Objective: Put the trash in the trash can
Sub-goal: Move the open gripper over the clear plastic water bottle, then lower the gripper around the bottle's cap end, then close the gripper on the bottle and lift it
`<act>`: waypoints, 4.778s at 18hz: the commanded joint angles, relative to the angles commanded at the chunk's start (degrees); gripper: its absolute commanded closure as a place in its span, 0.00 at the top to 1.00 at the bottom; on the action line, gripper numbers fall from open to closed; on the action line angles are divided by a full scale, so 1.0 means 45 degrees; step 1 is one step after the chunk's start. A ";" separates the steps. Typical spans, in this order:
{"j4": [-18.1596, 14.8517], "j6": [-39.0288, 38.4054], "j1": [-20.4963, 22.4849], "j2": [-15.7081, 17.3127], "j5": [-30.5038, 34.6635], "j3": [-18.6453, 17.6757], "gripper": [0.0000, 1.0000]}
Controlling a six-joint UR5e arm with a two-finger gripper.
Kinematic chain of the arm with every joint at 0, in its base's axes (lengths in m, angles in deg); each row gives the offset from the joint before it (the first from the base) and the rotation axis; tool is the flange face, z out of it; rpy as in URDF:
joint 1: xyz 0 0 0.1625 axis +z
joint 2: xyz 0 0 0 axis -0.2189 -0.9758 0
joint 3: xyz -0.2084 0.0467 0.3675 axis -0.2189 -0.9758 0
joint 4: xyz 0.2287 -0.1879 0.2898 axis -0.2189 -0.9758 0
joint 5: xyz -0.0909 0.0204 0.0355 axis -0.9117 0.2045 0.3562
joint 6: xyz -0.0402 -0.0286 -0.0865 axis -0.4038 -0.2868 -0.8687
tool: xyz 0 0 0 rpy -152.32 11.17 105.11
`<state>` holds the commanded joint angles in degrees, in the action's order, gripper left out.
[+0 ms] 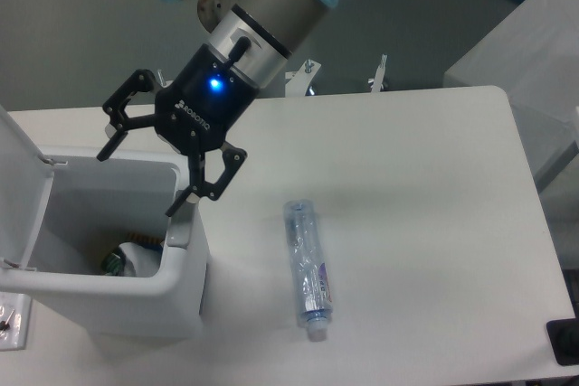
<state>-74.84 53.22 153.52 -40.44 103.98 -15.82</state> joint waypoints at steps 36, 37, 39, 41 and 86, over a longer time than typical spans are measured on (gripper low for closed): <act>-0.4507 -0.3398 -0.1189 -0.7694 1.2071 0.5273 1.00; -0.4744 -0.3437 -0.1229 -0.7773 1.2266 0.5332 1.00; -0.4804 -0.3554 -0.1365 -0.7890 1.2346 0.5372 1.00; -0.4805 -0.3652 -0.1443 -0.7988 1.2677 0.5372 1.00; -0.2639 -0.3926 -0.0176 -0.5315 0.8738 0.5353 0.29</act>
<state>-86.71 35.56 152.73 -64.36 143.30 8.27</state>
